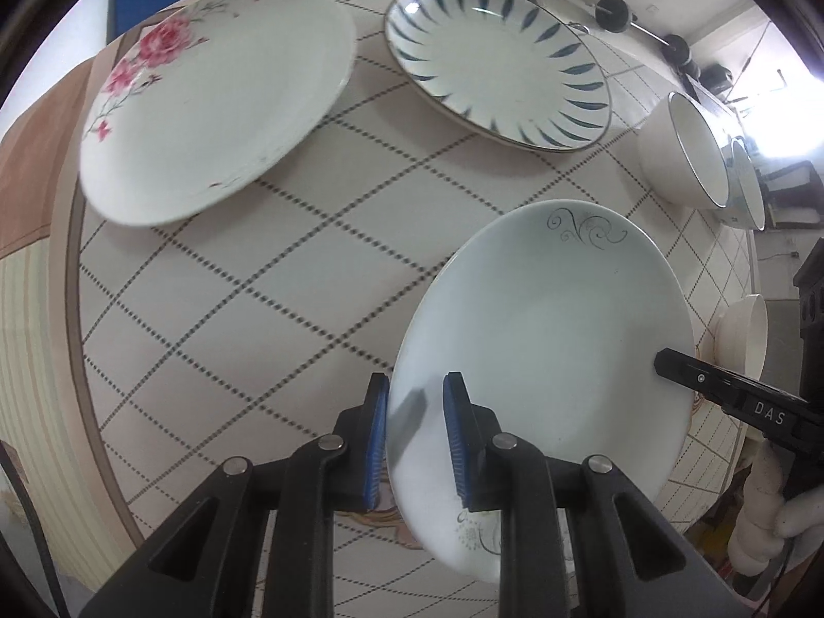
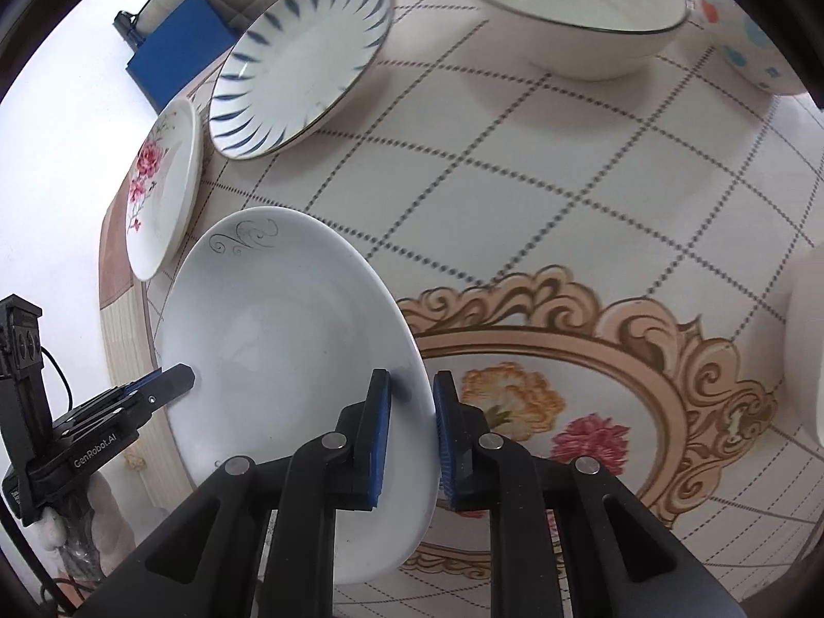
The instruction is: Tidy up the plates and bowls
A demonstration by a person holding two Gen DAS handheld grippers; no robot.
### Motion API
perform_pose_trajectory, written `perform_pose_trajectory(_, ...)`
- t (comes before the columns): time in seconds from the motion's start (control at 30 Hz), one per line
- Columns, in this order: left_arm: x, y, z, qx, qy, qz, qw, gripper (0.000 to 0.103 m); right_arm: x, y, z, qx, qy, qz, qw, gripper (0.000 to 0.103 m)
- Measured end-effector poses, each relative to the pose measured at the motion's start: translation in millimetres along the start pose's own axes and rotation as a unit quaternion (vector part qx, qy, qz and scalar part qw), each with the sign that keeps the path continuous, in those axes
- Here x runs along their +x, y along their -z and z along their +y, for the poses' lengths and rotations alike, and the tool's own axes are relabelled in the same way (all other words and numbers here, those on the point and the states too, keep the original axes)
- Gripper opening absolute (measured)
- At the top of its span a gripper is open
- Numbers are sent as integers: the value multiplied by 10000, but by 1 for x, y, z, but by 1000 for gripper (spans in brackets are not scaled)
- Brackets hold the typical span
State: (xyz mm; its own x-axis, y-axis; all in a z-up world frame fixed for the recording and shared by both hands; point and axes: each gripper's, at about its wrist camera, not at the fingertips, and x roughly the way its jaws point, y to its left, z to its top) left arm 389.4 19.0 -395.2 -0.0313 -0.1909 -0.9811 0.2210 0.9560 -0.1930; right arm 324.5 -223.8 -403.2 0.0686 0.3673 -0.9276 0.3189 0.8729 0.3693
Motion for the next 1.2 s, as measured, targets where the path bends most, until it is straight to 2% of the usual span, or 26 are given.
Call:
perform_pose_trajectory(0.1,15,-7,-28,179,-49,43,9998,19,-6,-2,-26,172,160,-84,9997,19)
perform_pose_trajectory(0.27,40,-8,-44,221,-137,120,9996,19,-5,-8,-60,312,348,-74,9989,19)
perform_pose_trajectory(0.57,48,-9,-46,113,-405,154,9990,19,-1,-8,-74,304,248,-134,9991,20)
perform_pose_trajectory(0.83,53,-7,-61,-28,-626,132,9979,19,1,-11,-72,312,234,51,9992,20)
perform_pose_trajectory(0.93,41,-6,-67,-198,-761,10,9969,19,4,-14,-70,263,233,136,9993,20)
perform_pose_trajectory(1.1,-12,3,-53,-624,-819,-580,9930,20,-6,-17,-81,537,118,265,9981,21)
perform_pose_trajectory(1.17,-35,8,-41,-860,-655,-780,9911,22,-22,-16,-78,479,112,112,9987,29)
perform_pose_trajectory(1.2,-47,10,-33,-961,-545,-874,9900,24,-32,-15,-74,391,60,7,9992,37)
